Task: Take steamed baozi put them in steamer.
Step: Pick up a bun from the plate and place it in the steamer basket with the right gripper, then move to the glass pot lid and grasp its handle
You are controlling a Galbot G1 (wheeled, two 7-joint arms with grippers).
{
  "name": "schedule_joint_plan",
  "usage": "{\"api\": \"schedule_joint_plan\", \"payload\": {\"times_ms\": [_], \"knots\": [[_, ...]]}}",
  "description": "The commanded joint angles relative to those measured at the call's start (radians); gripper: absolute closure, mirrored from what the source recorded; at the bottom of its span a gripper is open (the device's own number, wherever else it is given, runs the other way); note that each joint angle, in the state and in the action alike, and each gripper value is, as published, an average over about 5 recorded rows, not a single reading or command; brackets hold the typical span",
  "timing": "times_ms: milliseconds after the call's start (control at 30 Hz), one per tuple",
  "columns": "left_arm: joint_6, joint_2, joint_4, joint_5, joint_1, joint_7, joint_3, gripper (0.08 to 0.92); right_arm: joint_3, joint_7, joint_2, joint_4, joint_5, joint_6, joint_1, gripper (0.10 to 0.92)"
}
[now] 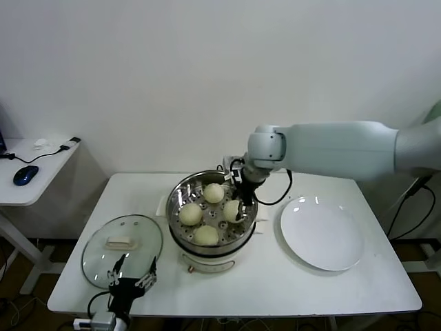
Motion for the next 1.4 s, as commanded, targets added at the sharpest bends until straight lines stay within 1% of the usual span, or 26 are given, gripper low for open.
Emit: {"api": "schedule_joint_plan", "payload": {"times_ms": [33,167,333,433,500,567,633,733,833,933,1000,1067,1133,1200,1267,1400], "knots": [[0.001,-0.001,0.0,-0.001,-0.002,0.0,0.002,0.177,-0.001,0.031,0.051,-0.061,-0.053,-0.023,-0.082,0.348],[-0.002,0.001,0.002,-0.001,0.001,0.001,0.0,0.177,0.011,0.025,0.058,-0.071,-0.034,0.001,-0.081,0.331],[-0.003,0.0,0.002,-0.003,0.001,0.0,0.0,0.177,0.016,-0.057,0.046,-0.083,0.013,0.103,-0.024,0.229],[-0.002,0.0,-0.002,-0.005,0.003,-0.001,-0.001,0.177,0.052,-0.107,-0.002,-0.082,0.036,0.161,0.021,0.206],[-0.002,0.001,-0.005,-0.005,0.007,-0.001,-0.003,0.177,0.122,-0.094,-0.059,-0.087,0.069,0.175,0.031,0.204],[-0.001,0.002,-0.009,-0.005,0.011,-0.001,-0.004,0.177,0.236,-0.008,-0.127,-0.092,0.104,0.169,-0.001,0.203],[0.0,0.002,-0.011,-0.004,0.014,-0.003,-0.006,0.177,0.39,0.138,-0.192,-0.097,0.116,0.165,-0.076,0.203],[0.001,0.002,-0.016,-0.009,0.016,-0.005,-0.008,0.177,0.603,0.35,-0.284,-0.103,0.075,0.18,-0.207,0.202],[-0.007,0.002,-0.022,-0.012,0.015,-0.008,-0.01,0.177,0.763,0.507,-0.394,-0.067,0.04,0.186,-0.325,0.203],[-0.03,0.001,-0.016,-0.001,0.004,-0.021,-0.012,0.177,0.978,0.647,-0.539,0.021,0.033,0.168,-0.525,0.203],[-0.047,0.003,-0.01,0.005,-0.007,-0.028,-0.015,0.177,1.115,0.709,-0.636,0.083,0.02,0.177,-0.699,0.203],[-0.058,0.008,-0.008,0.004,-0.017,-0.031,-0.021,0.177,1.285,0.74,-0.712,0.128,-0.032,0.22,-0.921,0.202],[-0.07,0.014,-0.008,0.003,-0.026,-0.032,-0.03,0.177,1.496,0.739,-0.748,0.153,-0.104,0.269,-1.174,0.202],[-0.086,0.019,-0.004,0.007,-0.038,-0.034,-0.04,0.177,1.747,0.731,-0.736,0.174,-0.16,0.319,-1.455,0.203],[-0.102,0.024,0.003,0.015,-0.05,-0.034,-0.049,0.177,1.945,0.728,-0.684,0.187,-0.193,0.379,-1.672,0.203],[-0.117,0.034,0.019,0.024,-0.071,-0.034,-0.059,0.177,2.17,0.714,-0.524,0.178,-0.243,0.552,-1.95,0.202]]}}
